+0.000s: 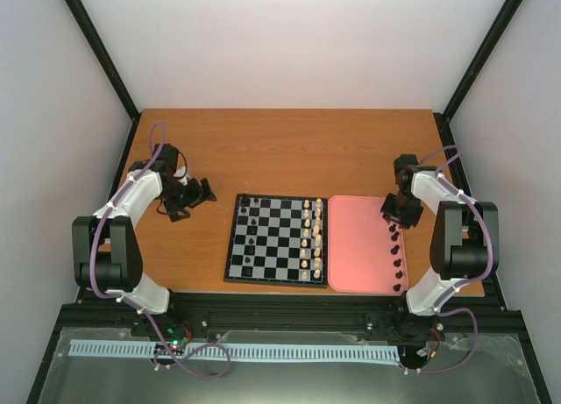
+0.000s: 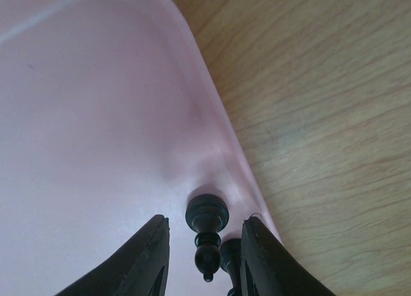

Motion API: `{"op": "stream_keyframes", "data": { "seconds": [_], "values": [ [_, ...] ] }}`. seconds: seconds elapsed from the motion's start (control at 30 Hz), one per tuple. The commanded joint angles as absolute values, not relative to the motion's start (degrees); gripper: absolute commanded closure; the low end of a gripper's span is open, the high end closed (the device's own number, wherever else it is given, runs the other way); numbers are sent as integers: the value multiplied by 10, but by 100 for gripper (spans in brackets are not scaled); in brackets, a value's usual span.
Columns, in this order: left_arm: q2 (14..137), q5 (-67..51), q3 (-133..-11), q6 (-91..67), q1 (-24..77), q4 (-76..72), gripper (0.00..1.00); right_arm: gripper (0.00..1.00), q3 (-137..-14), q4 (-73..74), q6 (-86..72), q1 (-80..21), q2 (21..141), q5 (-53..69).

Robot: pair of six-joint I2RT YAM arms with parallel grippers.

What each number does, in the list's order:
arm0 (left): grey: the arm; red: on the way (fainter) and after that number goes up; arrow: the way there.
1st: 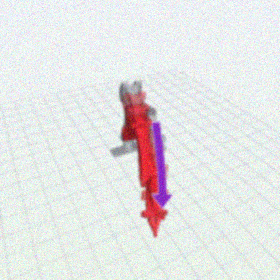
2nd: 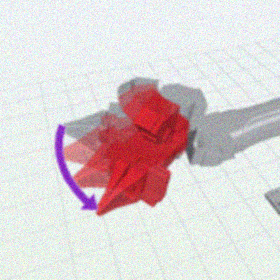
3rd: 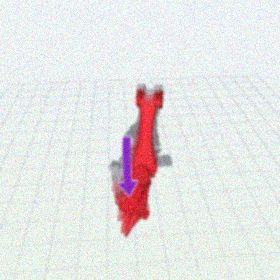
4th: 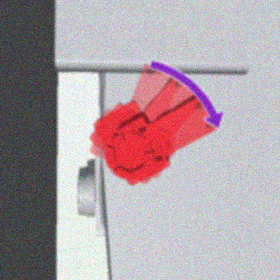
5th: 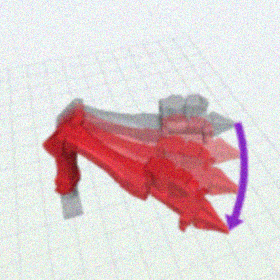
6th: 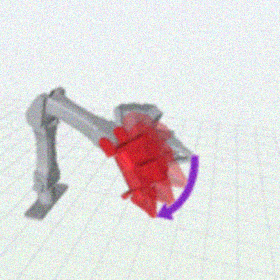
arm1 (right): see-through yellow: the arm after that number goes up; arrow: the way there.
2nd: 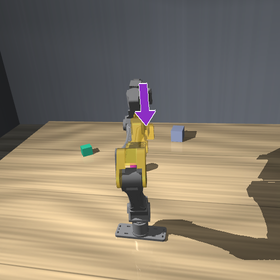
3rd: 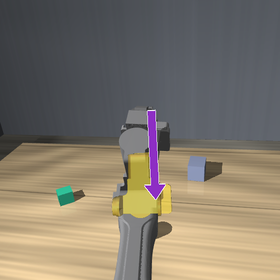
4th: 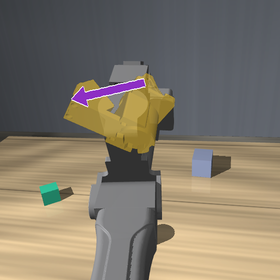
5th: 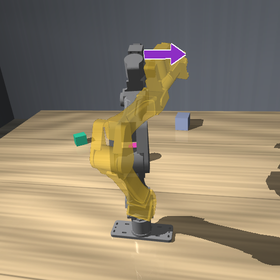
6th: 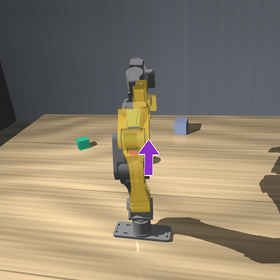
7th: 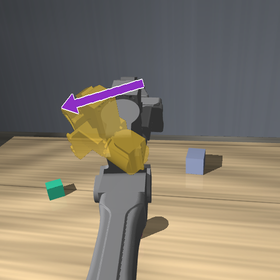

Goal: Set up the chess pieces on the board
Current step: Pick up the chess piece from the storage box.

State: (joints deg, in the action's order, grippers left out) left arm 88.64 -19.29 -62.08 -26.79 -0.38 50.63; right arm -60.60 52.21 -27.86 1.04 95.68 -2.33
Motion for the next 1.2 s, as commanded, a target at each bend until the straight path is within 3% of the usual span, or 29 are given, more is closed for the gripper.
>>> {"op": "stream_keyframes", "data": {
  "seconds": [0.0,0.23,0.6,0.9,1.17],
  "values": [
    [877,-189,-630,-266,-6,509,0,68,-580,508,-276,15,953,-11],
    [873,-187,-626,-265,-5,508,0,76,-576,502,-273,15,957,-9],
    [874,-187,-621,-265,-5,504,0,97,-580,501,-270,15,957,-11],
    [877,-187,-623,-265,-6,505,0,97,-616,498,-257,7,928,3],
    [875,-183,-626,-264,-5,506,0,97,-721,559,-267,-93,910,-41]
  ]
}}
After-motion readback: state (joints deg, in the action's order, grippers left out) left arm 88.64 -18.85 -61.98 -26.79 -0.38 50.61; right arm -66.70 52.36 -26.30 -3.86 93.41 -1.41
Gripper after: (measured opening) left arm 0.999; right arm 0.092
